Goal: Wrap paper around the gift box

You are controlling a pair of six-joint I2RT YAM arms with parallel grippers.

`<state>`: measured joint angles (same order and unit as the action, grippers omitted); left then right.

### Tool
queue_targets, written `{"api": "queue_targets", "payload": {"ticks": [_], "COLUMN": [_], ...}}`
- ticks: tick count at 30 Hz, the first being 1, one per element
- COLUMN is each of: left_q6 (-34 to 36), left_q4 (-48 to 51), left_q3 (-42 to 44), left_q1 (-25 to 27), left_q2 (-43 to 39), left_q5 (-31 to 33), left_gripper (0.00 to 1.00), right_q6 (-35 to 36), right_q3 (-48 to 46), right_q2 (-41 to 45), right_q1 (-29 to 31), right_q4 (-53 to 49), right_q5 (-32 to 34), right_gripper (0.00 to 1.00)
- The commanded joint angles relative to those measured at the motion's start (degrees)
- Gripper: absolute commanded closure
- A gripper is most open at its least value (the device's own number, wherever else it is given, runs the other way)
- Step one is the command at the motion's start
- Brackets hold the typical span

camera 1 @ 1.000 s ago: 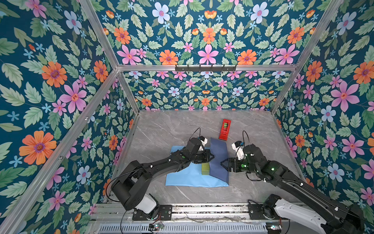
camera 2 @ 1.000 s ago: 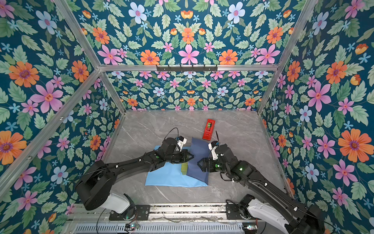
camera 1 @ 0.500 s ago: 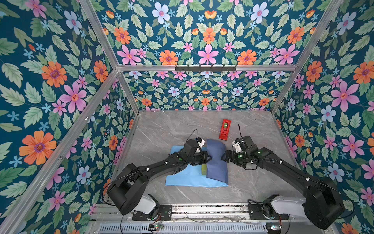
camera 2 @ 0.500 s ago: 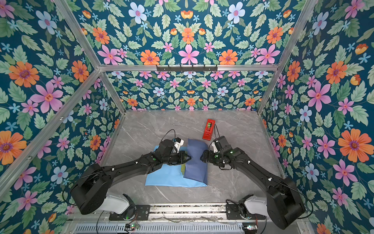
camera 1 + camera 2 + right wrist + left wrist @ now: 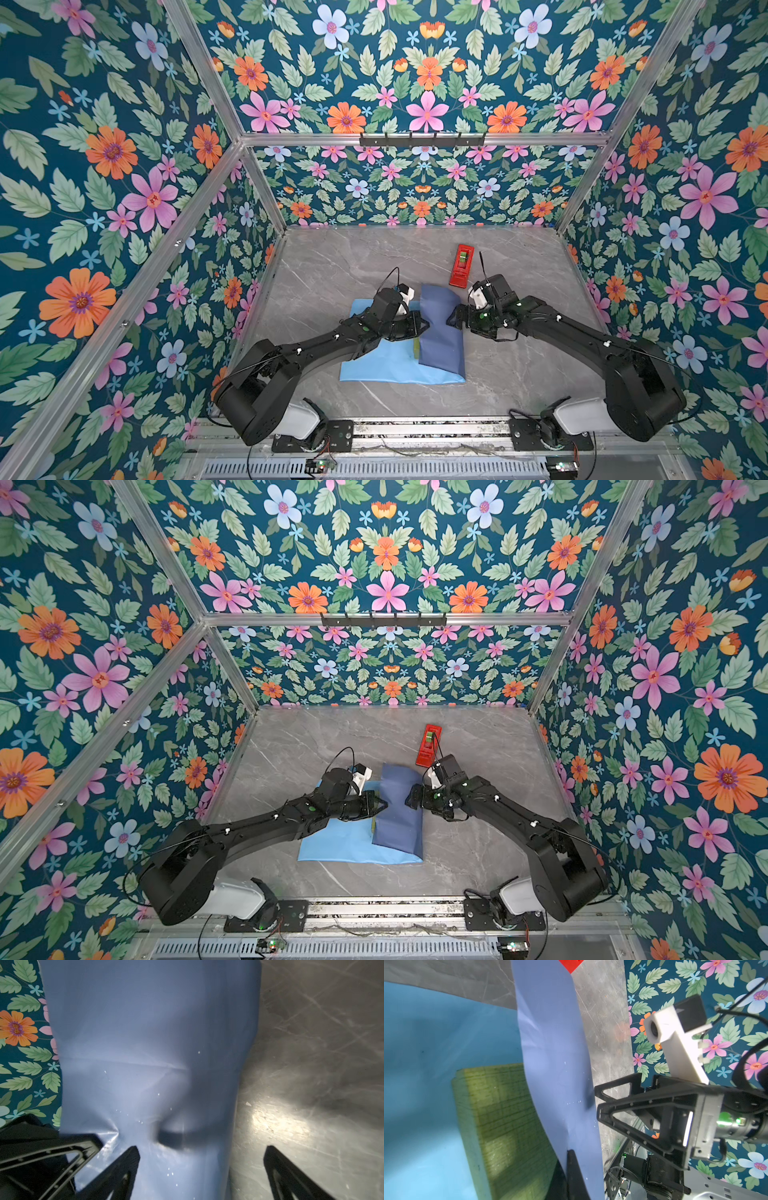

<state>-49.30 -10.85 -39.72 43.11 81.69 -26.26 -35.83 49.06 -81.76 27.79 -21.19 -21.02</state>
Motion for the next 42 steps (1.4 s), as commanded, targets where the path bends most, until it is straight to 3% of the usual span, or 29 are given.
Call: {"api": "queue_targets", "payload": {"ticks": [1, 33, 38, 42], "left_q6": [0.4, -0.3, 1.5, 3.8], "left_q4": [-1.7, -3.5, 0.4, 6.6], "left_q3": [0.3, 3.7, 2.6, 1.9], "left_q1": [-0.2, -1.3, -1.3, -1.3], "left_q2": [-0.3, -0.7, -1.5, -3.6], "left_q5": [0.2, 1.5, 4.3, 10.6], "left_gripper": [1.00, 1.00, 0.77, 0.56], "right_q6": [0.8, 4.4, 4.3, 4.2], "right_q3": [0.7, 3.8, 3.1, 2.7], "right_q2": [-1.0, -7.6, -8.4, -8.4], "right_q1": [0.0, -0.1, -0.1, -0.1], "right_q4": [1.0, -1.9, -1.8, -1.7], "right_q5": [-1.7, -3.3, -2.5, -2.4], "right_gripper": [0.05, 0.09, 0.10, 0.10]}}
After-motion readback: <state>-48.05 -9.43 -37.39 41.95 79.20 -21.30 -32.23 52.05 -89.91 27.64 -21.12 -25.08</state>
